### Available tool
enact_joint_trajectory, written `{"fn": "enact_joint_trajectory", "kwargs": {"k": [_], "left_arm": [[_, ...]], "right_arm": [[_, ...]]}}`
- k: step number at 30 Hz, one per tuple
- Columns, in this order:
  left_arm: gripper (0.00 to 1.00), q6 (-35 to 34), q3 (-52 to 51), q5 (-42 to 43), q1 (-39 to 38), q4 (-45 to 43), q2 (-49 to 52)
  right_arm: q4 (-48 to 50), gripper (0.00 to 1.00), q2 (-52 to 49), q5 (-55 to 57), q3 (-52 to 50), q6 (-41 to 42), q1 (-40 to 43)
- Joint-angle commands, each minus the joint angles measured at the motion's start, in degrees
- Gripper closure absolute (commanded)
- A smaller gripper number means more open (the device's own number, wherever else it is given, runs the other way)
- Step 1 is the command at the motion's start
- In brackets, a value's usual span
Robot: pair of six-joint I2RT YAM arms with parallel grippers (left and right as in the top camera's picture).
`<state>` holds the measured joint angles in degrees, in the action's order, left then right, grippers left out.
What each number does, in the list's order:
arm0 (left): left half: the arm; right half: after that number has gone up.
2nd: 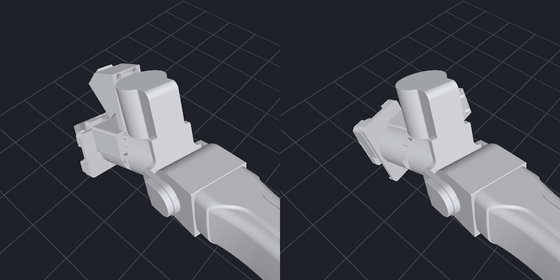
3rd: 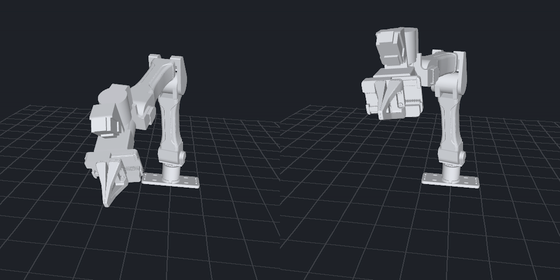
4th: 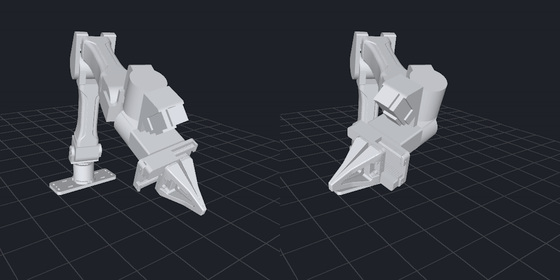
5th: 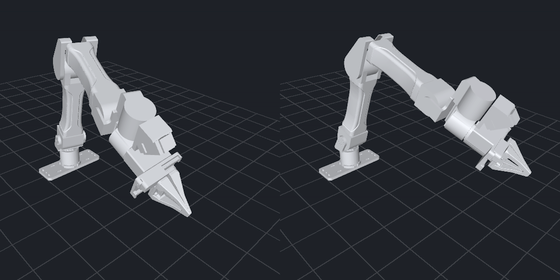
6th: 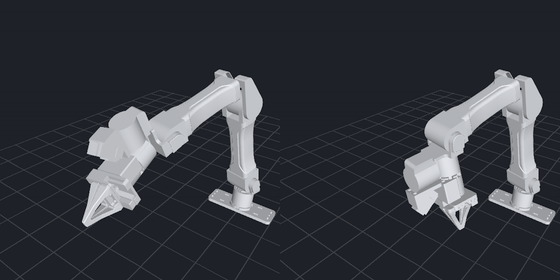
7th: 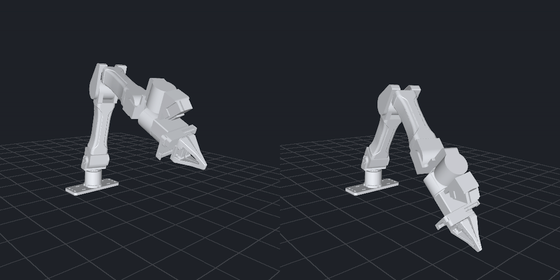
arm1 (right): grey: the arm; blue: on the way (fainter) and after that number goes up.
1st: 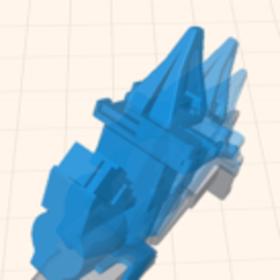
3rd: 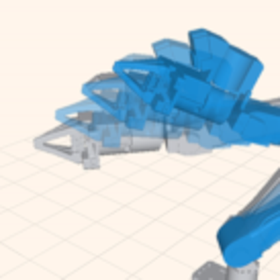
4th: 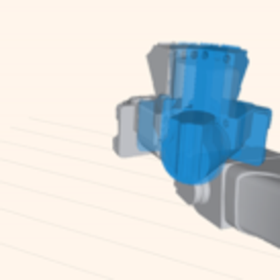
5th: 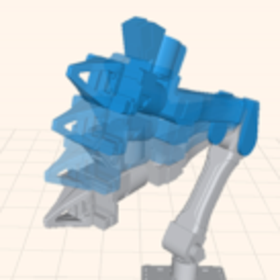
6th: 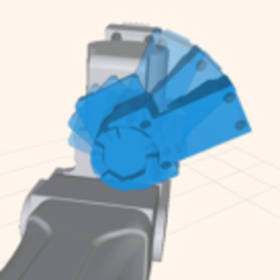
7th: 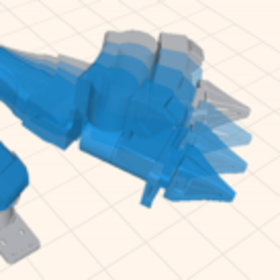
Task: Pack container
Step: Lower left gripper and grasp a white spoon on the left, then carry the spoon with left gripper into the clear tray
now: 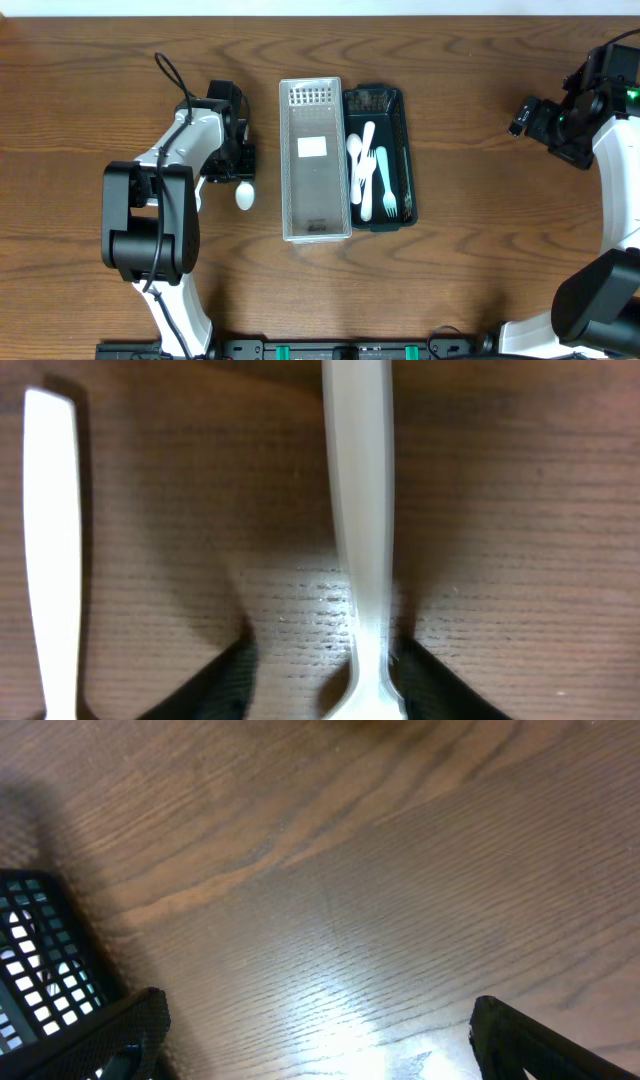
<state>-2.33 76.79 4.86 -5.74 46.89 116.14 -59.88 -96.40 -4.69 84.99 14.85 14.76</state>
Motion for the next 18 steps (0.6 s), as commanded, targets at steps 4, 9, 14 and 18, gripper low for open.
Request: {"fn": "enact_joint_trajectory", "kwargs": {"k": [4,9,14,18], "left_arm": [[0.93,0.4,0.6,-0.2,0.1,0.8,1.6],[0.94,0.4,5.5,-0.2,0.1,8.4,0.0],[0.94,0.3,15.6,-0.2,-0.7,18.2,-3.7],[0.94,-0.4,20.9,0.4,-4.1,21.2,-7.6]], "right_arm": [[-0.1,0.01,-0.2,-0.3,-0.4,0.6,-0.3],[-0.2,0.01,-0.2,-0.3,-0.4,0.6,-0.3],[-0.1,0.01,-0.2,-0.3,-0.4,0.6,-0.3],[-0.1,0.01,-0.2,-0.3,-0.4,0.6,-0.3]]}}
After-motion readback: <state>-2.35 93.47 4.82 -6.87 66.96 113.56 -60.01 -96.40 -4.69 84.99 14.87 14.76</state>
